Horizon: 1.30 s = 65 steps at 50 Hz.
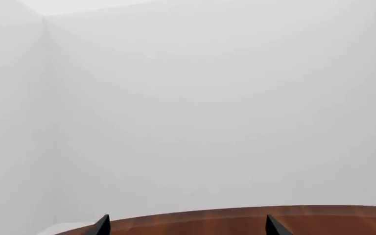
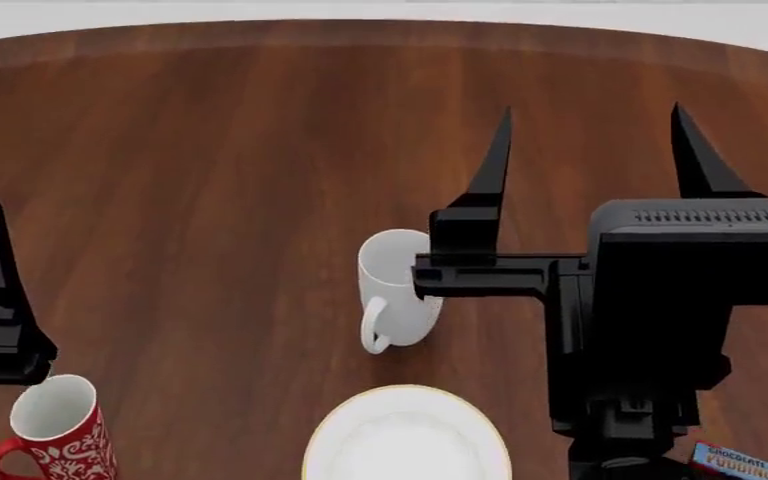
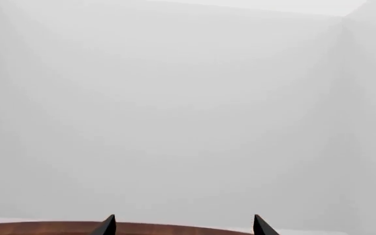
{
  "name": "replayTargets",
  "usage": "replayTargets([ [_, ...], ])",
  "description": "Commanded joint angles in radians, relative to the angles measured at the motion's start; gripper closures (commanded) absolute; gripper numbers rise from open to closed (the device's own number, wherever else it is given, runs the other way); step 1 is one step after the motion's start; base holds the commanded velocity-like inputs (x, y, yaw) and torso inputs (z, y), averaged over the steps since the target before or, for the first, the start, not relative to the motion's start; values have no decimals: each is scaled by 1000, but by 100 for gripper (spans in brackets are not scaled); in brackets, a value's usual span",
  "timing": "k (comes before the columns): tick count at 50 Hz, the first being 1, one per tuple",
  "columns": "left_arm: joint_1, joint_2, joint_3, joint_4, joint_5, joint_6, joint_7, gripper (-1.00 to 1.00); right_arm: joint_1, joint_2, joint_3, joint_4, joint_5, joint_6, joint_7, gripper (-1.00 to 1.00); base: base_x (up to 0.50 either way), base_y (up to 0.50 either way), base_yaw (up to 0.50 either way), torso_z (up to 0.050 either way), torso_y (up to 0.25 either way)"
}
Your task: Put the white mug on the plate.
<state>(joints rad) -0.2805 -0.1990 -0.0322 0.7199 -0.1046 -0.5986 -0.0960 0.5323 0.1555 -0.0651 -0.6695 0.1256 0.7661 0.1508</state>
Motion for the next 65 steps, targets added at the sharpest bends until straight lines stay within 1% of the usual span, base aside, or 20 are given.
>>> replayTargets([
  [1, 9, -6, -4, -2, -11, 10, -6, -100, -2, 5, -6, -5, 6, 3, 11, -100, 227, 0, 0, 0, 0],
  [34, 10, -18, 0, -33, -32, 40, -20, -100, -2, 15, -14, 9, 22, -8, 40, -100, 232, 0, 0, 0, 0],
  [46, 18, -24, -2, -32, -40, 44, -25, -100, -9, 21, -16, -6, 29, -7, 50, -100, -2, 0, 0, 0, 0],
  [65, 19, -32, -3, -54, -57, 64, -26, -100, -6, 25, -28, -4, 44, -5, 60, -100, 0, 351, 0, 0, 0],
])
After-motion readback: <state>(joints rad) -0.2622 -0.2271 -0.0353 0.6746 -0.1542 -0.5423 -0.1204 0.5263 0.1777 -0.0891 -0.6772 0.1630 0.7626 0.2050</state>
